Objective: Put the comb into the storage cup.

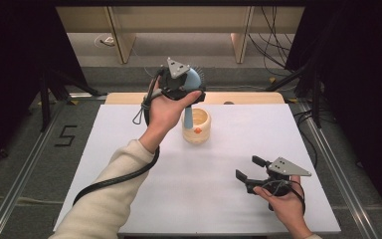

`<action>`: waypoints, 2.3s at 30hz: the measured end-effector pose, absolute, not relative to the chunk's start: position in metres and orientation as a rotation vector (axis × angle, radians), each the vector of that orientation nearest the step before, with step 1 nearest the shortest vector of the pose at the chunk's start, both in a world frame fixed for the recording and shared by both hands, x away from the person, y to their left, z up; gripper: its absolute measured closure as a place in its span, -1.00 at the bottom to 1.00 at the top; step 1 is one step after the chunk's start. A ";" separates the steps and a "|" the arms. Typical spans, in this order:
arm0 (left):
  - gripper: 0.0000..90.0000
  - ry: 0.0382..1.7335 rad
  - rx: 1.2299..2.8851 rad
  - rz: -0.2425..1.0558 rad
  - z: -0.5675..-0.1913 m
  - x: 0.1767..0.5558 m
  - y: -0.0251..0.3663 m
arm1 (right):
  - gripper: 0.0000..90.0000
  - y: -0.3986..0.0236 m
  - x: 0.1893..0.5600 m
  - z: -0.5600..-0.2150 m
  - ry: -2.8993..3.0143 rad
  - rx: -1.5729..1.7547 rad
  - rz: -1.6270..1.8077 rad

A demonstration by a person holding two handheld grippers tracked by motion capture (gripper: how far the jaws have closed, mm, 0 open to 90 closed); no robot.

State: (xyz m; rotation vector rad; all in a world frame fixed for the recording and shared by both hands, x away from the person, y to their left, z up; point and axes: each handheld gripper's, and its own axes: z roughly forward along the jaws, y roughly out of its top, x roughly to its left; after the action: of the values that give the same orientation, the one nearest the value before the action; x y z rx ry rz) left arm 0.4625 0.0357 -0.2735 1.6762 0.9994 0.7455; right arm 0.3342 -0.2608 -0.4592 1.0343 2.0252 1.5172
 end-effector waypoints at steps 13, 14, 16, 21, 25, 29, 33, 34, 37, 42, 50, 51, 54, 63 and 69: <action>-0.58 0.992 1.668 0.760 -0.271 0.469 0.034 | -0.62 -0.264 0.332 -0.460 2.018 1.048 1.519; -0.58 1.006 1.665 0.746 -0.271 0.469 0.033 | -0.62 -0.265 0.331 -0.460 2.020 1.048 1.518; -0.58 0.992 1.669 0.762 -0.271 0.471 0.033 | -0.62 -0.266 0.331 -0.460 2.020 1.050 1.518; -0.58 1.009 1.671 0.743 -0.272 0.473 0.031 | -0.63 -0.267 0.330 -0.460 2.014 1.054 1.512; -0.58 1.009 1.673 0.738 -0.273 0.475 0.029 | -0.63 -0.268 0.329 -0.460 2.013 1.051 1.513; -0.58 1.010 1.676 0.735 -0.274 0.478 0.027 | -0.63 -0.269 0.328 -0.460 2.014 1.052 1.513; -0.58 1.013 1.673 0.737 -0.273 0.481 0.026 | -0.63 -0.269 0.328 -0.460 2.012 1.060 1.513; -0.58 1.013 1.672 0.738 -0.273 0.481 0.026 | -0.63 -0.269 0.328 -0.460 2.011 1.060 1.513; -0.58 1.011 1.669 0.737 -0.273 0.483 0.025 | -0.63 -0.269 0.328 -0.460 2.012 1.060 1.512; -0.58 1.008 1.677 0.730 -0.274 0.486 0.025 | -0.63 -0.269 0.328 -0.460 2.011 1.056 1.514; -0.58 1.015 1.671 0.726 -0.276 0.491 0.024 | -0.63 -0.269 0.328 -0.460 2.013 1.060 1.514; -0.58 1.014 1.668 0.725 -0.276 0.492 0.024 | -0.63 -0.269 0.328 -0.460 2.013 1.059 1.515; -0.58 1.010 1.667 0.734 -0.276 0.493 0.023 | -0.63 -0.269 0.328 -0.460 2.015 1.060 1.518; -0.58 1.007 1.667 0.732 -0.278 0.497 0.020 | -0.63 -0.269 0.328 -0.461 2.010 1.055 1.520; -0.58 1.010 1.660 0.734 -0.279 0.500 0.020 | -0.63 -0.269 0.329 -0.461 2.010 1.059 1.523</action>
State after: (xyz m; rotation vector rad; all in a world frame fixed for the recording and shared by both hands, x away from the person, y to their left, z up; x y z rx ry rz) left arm 0.5000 0.0200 -0.2787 1.6603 1.0097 0.7337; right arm 0.3285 -0.2694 -0.4607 1.0595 2.0099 1.5231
